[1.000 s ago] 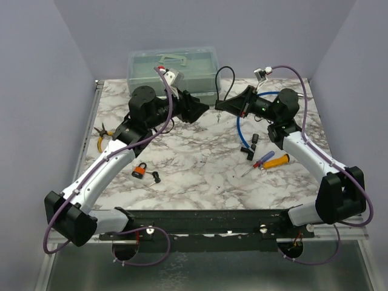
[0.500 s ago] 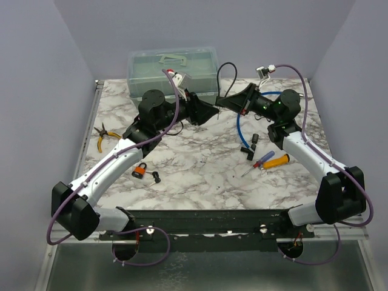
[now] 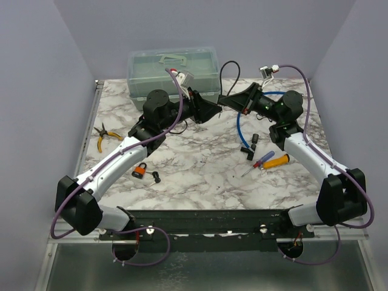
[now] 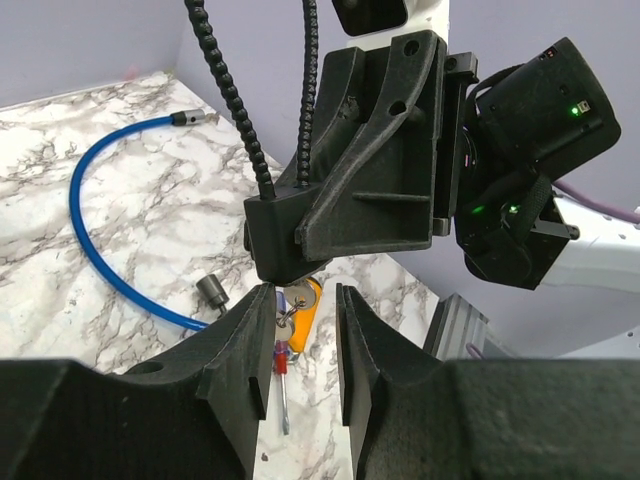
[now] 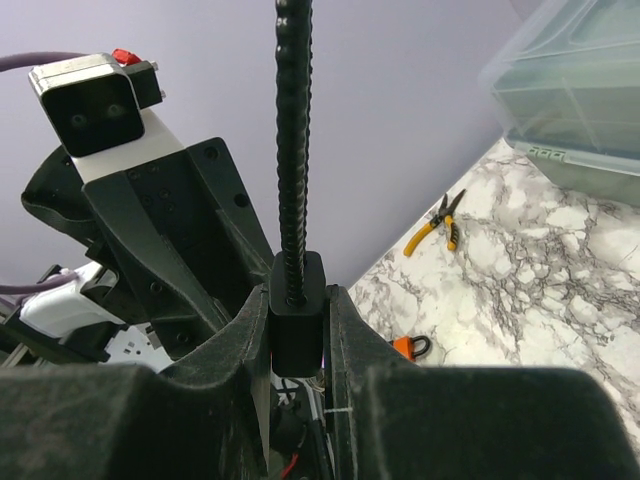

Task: Lock with the key
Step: Lock the lock.

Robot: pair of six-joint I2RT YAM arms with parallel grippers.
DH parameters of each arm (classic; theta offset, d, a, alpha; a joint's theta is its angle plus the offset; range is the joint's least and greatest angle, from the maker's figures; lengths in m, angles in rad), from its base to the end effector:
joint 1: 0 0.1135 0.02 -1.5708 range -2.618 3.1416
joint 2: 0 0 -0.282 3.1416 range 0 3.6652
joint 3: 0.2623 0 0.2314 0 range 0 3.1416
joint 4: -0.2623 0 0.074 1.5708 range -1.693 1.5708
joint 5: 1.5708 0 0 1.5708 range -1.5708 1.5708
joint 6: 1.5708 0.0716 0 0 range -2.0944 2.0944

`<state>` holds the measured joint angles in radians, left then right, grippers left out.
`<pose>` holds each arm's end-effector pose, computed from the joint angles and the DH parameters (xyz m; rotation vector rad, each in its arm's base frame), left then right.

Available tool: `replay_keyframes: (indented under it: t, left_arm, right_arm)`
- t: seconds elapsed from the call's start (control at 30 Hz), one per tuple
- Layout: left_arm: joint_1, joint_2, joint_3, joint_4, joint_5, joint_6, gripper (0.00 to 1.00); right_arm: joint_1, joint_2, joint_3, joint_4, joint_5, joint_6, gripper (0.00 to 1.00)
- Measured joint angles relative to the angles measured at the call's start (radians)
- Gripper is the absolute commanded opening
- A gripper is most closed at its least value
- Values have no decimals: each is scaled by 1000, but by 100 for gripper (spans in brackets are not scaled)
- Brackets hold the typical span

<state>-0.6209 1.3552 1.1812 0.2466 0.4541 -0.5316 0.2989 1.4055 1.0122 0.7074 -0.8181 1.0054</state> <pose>0.2486 -0.2165 0.4194 0.4669 1.5751 -1.2431 0.2904 0.1442 0.3994 -0.2854 1.5277 1.5746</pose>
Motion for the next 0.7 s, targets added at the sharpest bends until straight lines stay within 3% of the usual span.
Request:
replay_keyframes:
  t: [0.7]
  left_arm:
    - [-14, 20, -11, 33, -22, -16, 32]
  right_arm:
    - [-1, -13, -14, -31, 72, 12, 0]
